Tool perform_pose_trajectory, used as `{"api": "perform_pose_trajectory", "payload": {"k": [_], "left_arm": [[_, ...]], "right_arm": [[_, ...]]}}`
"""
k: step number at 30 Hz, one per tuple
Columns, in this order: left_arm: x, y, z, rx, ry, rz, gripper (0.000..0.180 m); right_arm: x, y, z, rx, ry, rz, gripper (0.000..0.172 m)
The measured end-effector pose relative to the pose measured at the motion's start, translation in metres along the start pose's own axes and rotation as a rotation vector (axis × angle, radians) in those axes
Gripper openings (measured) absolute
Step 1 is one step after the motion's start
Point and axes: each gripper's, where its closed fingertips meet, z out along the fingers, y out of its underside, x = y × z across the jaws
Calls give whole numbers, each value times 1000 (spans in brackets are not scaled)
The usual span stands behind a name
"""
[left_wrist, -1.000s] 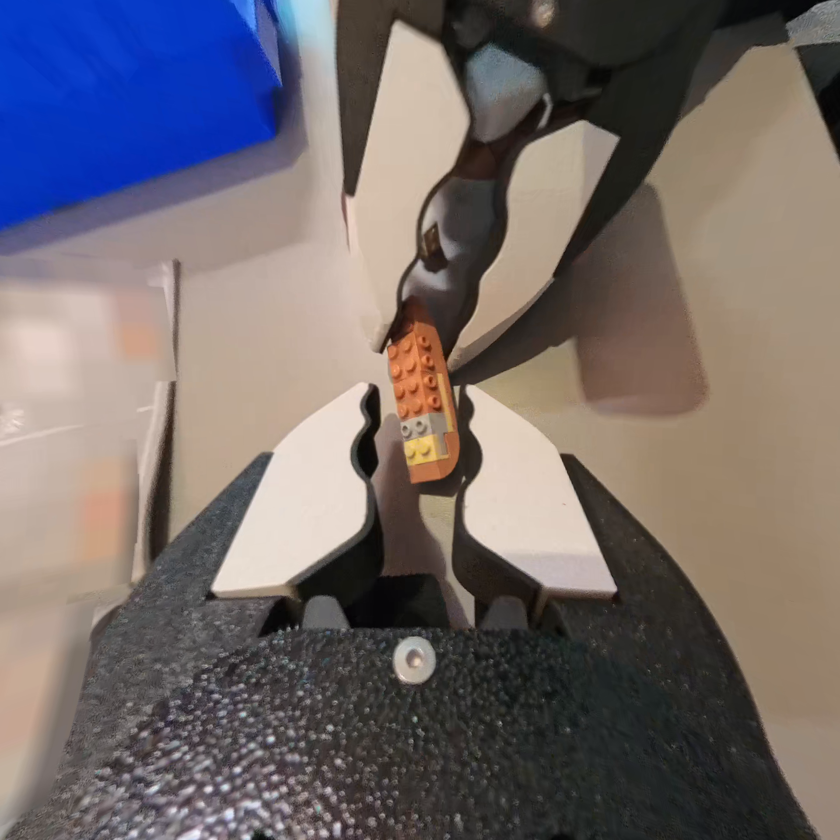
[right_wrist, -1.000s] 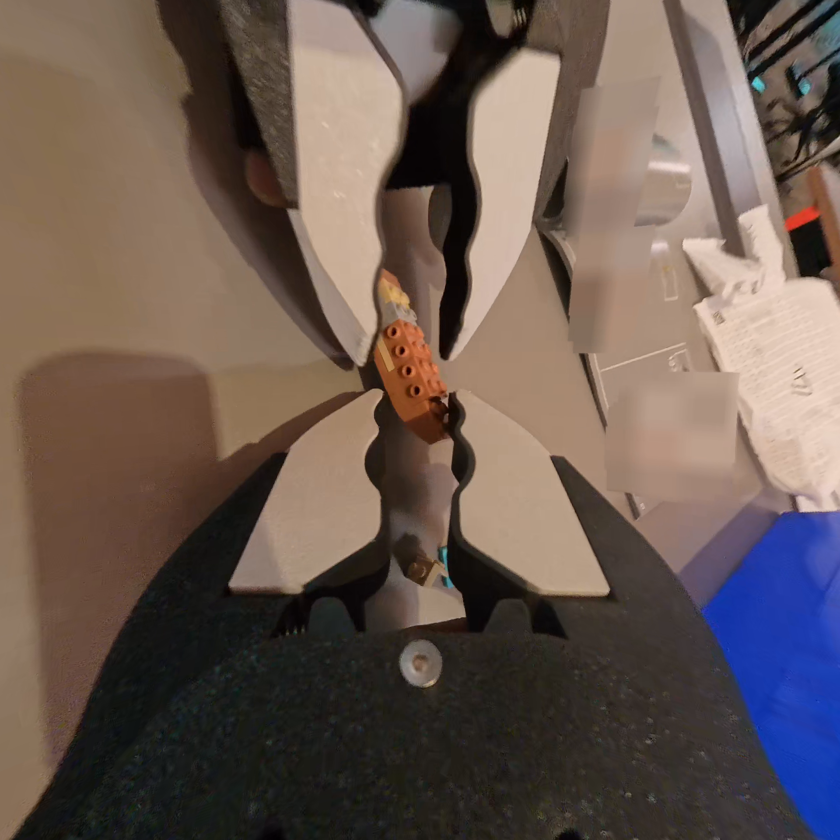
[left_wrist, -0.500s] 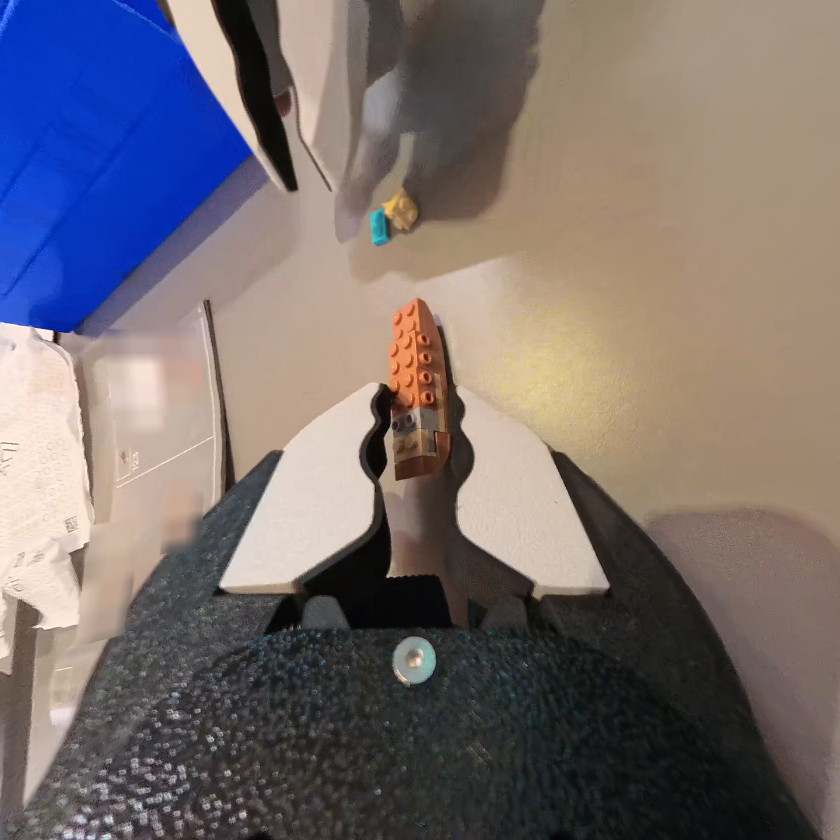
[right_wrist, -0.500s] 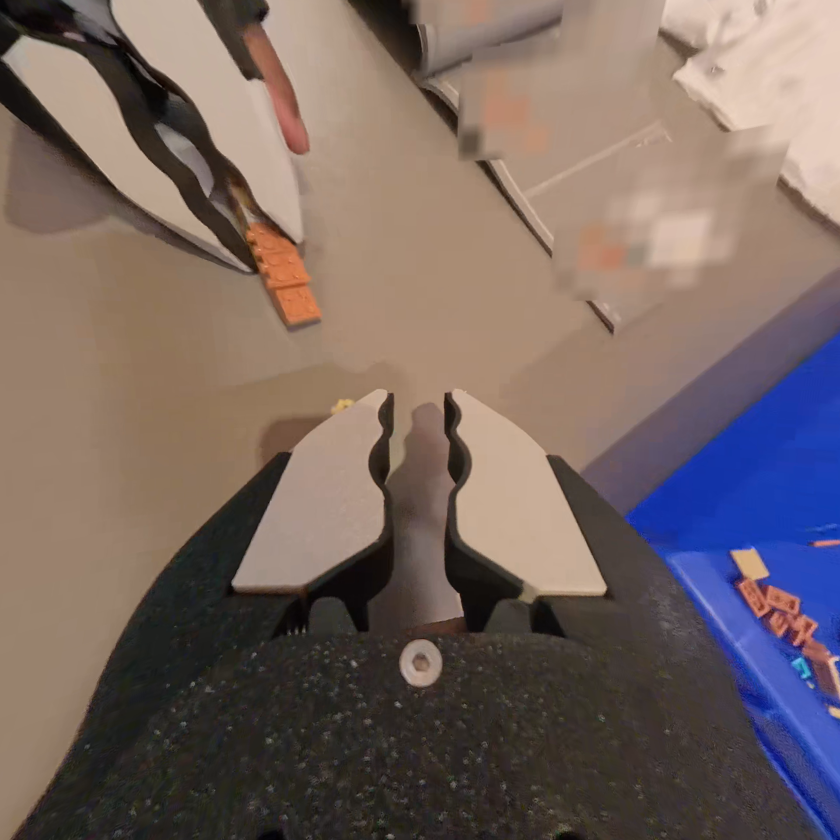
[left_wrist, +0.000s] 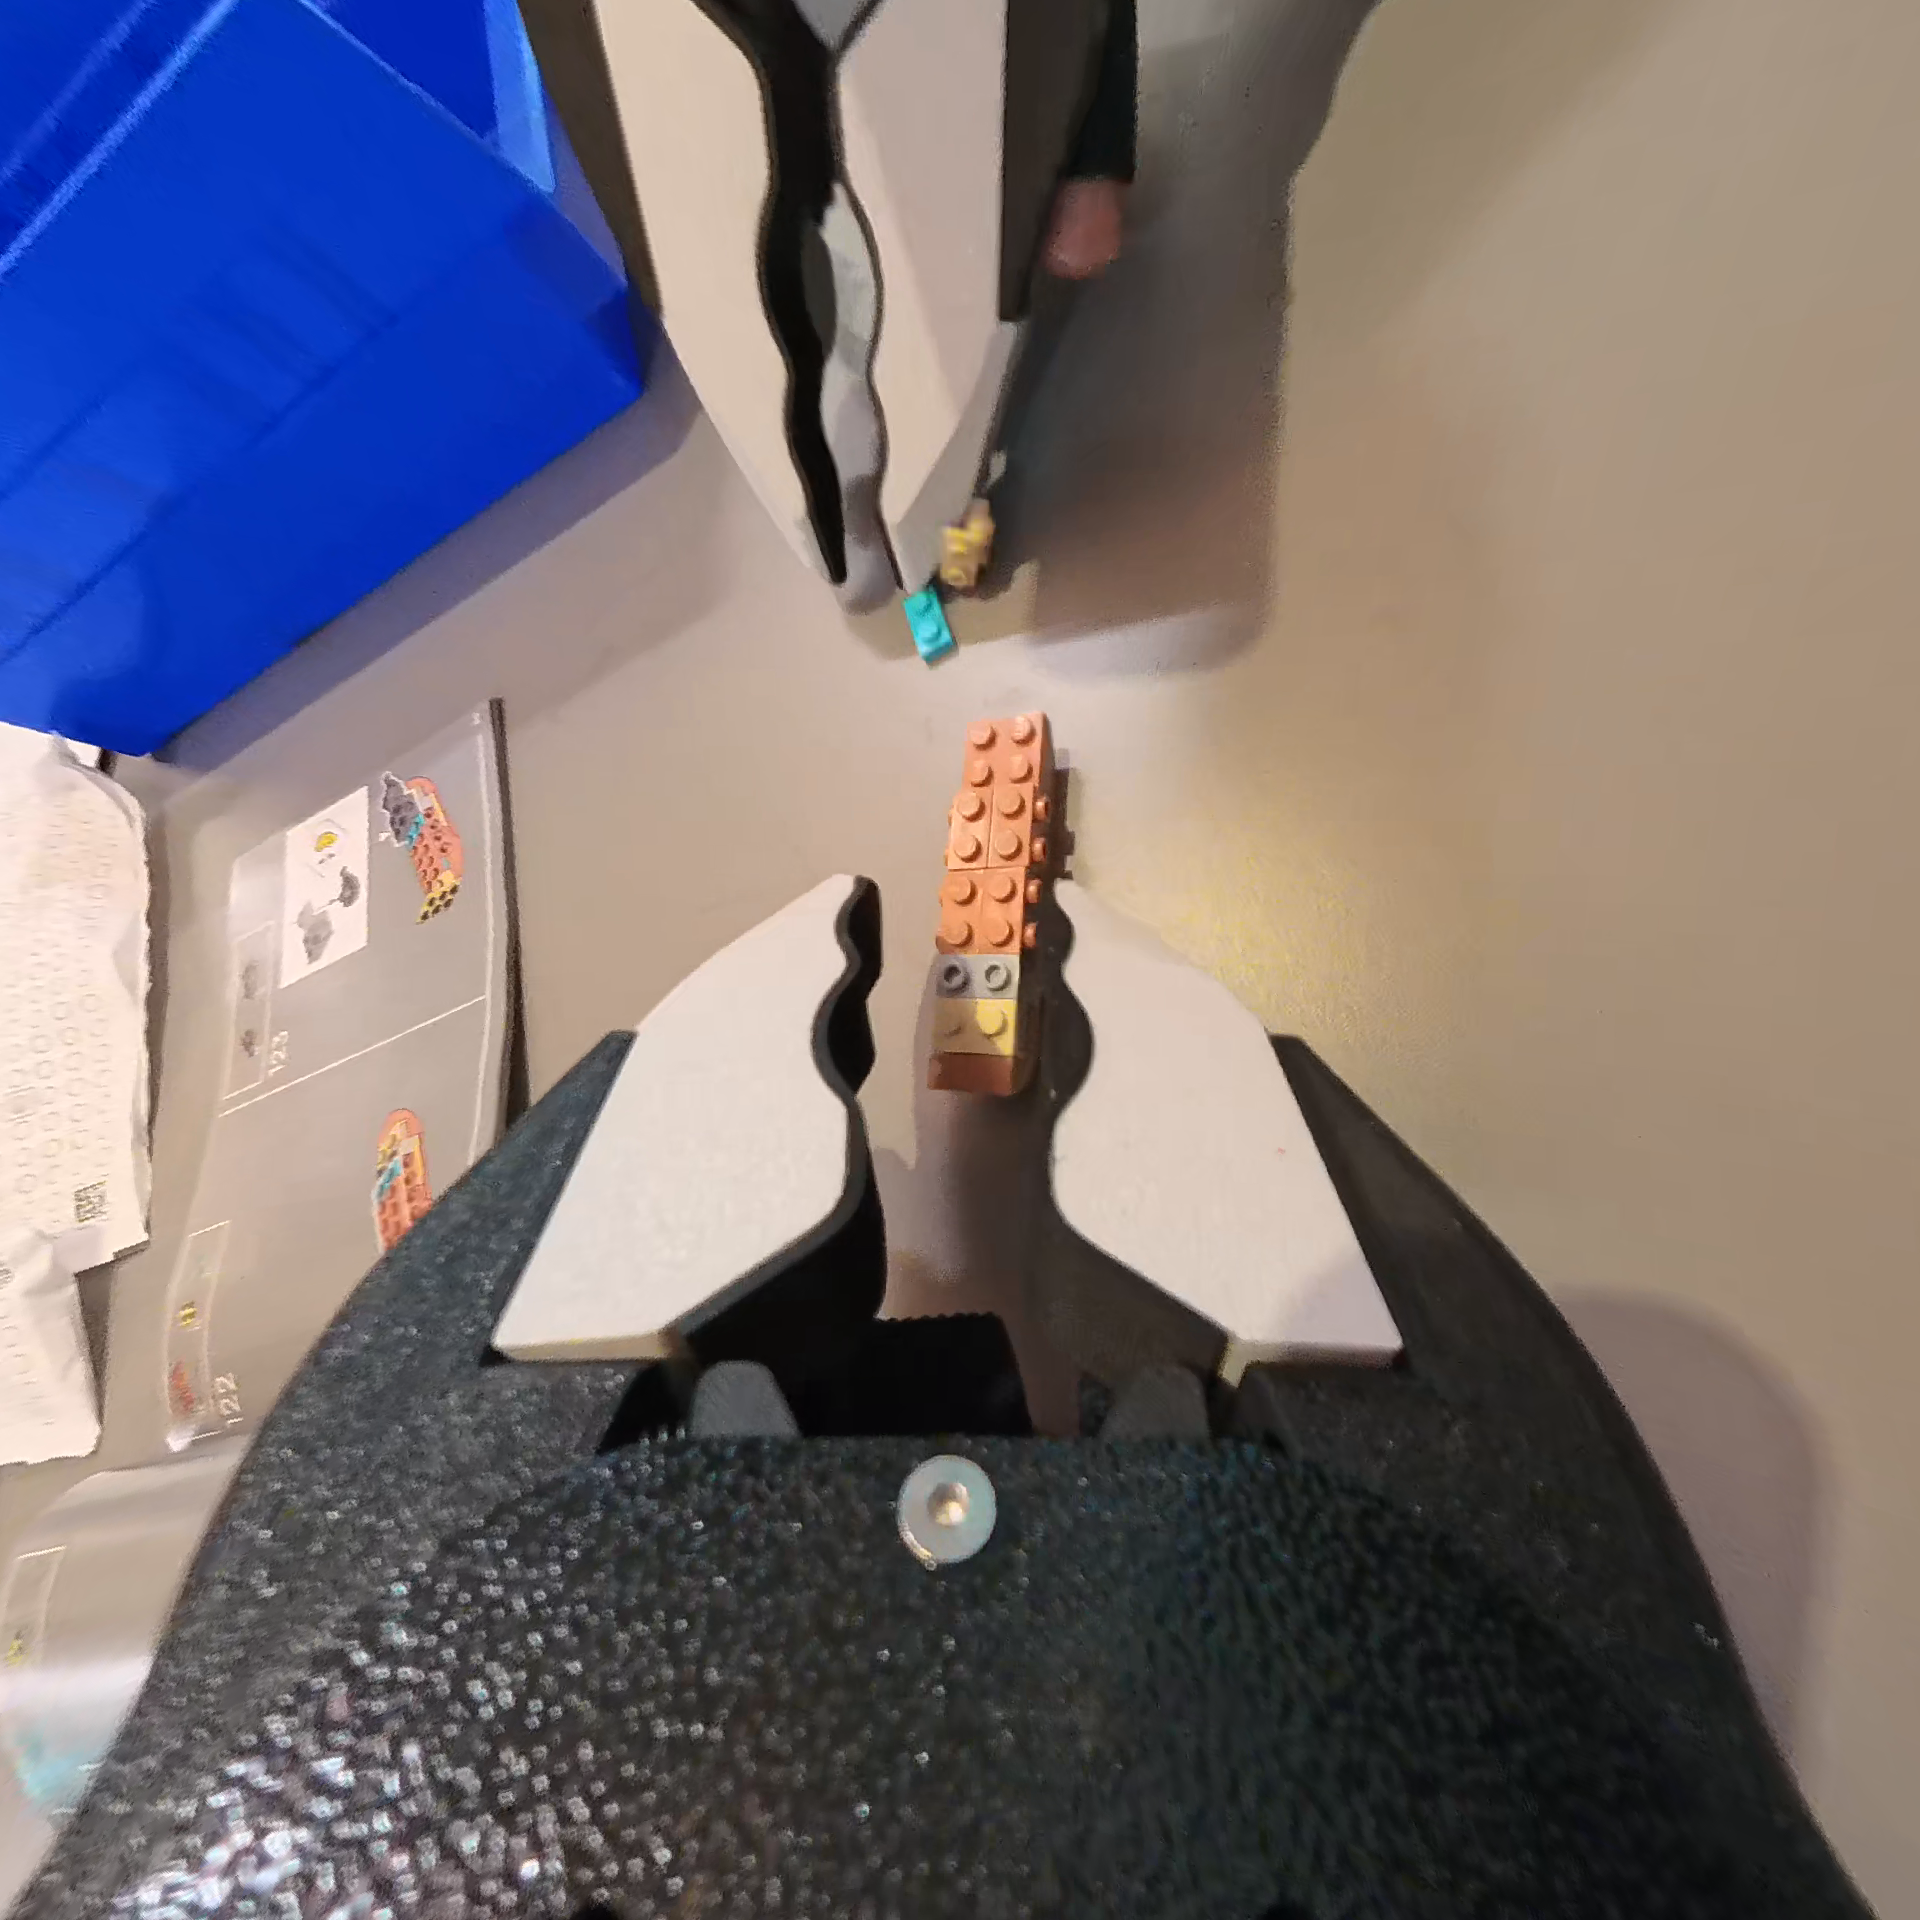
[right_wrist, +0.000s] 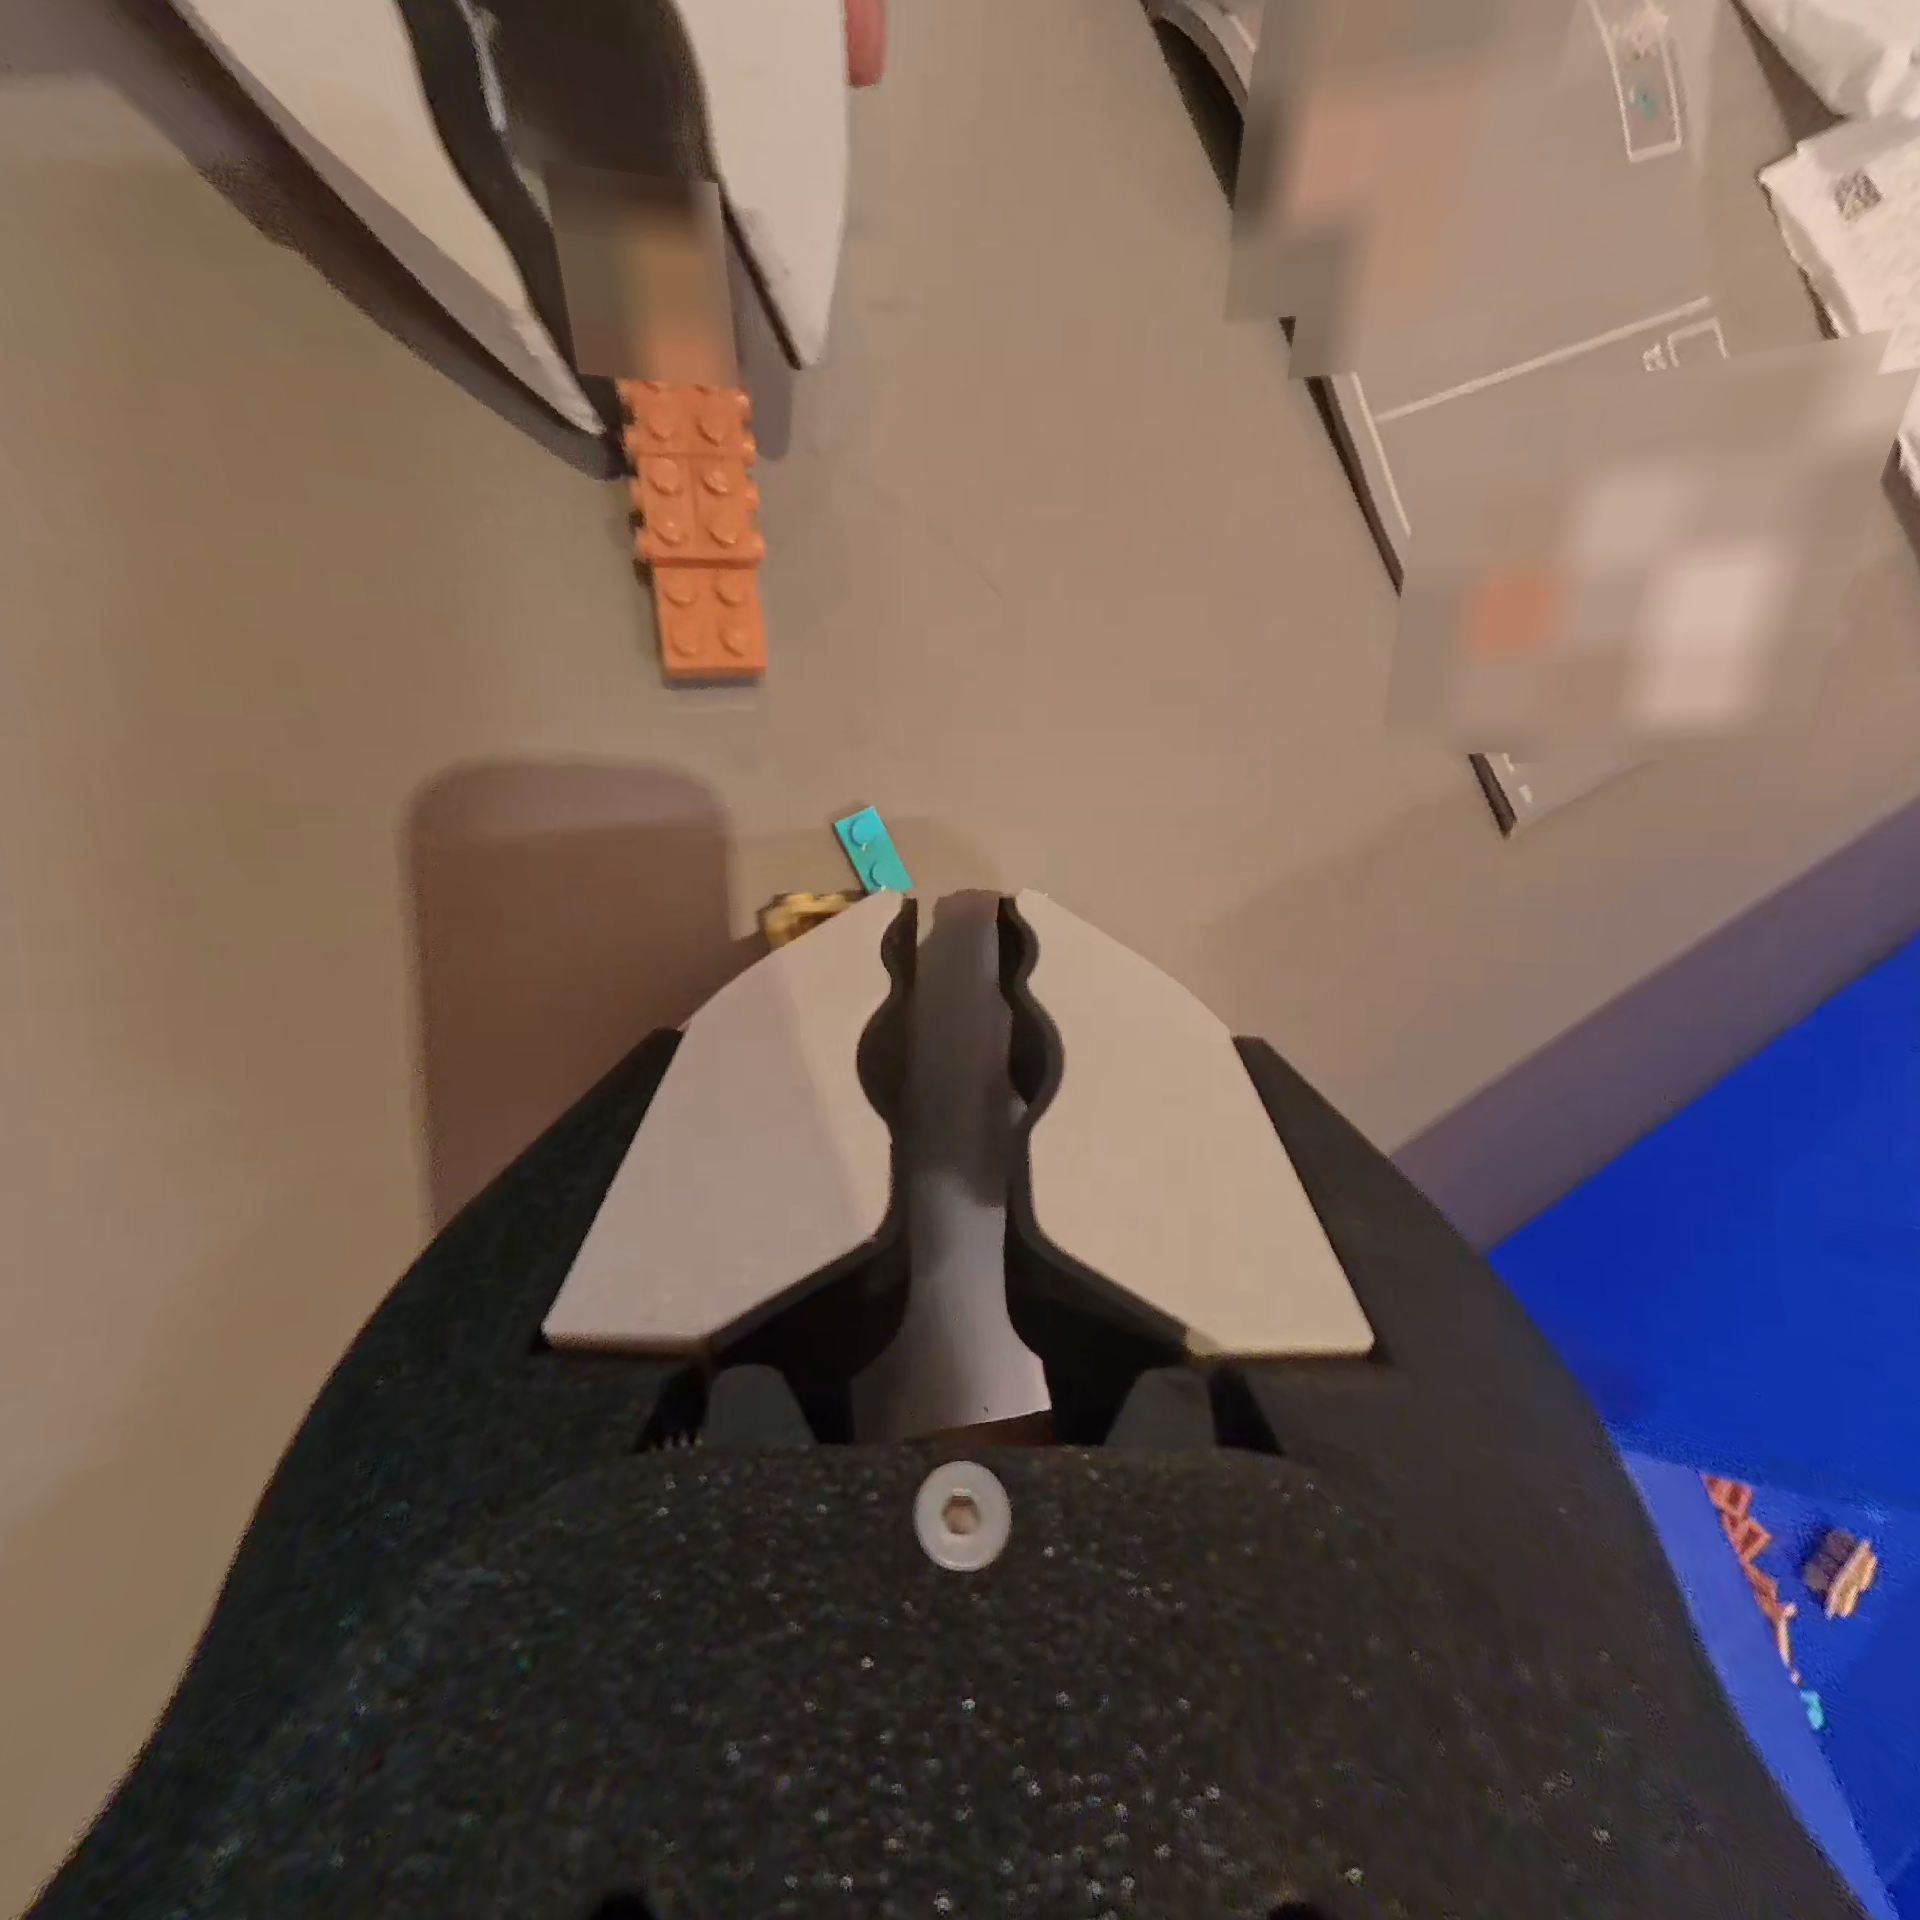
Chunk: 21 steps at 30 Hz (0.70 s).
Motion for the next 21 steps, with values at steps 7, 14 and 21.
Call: {"api": "perform_pose_trajectory", "payload": {"k": [7,14,21], "left_arm": [[-3,-4,-3,34,-22,0,28],[-1,-1,-3,27,-3,9,27],[3,7,0,5,46,-47,28]], "right_arm": [[-11,-10,3,7,-10,-136,17],[-8,-10,0,4,-17,-371,23],[-21,-10,1,12,-161,-300,13]]}}
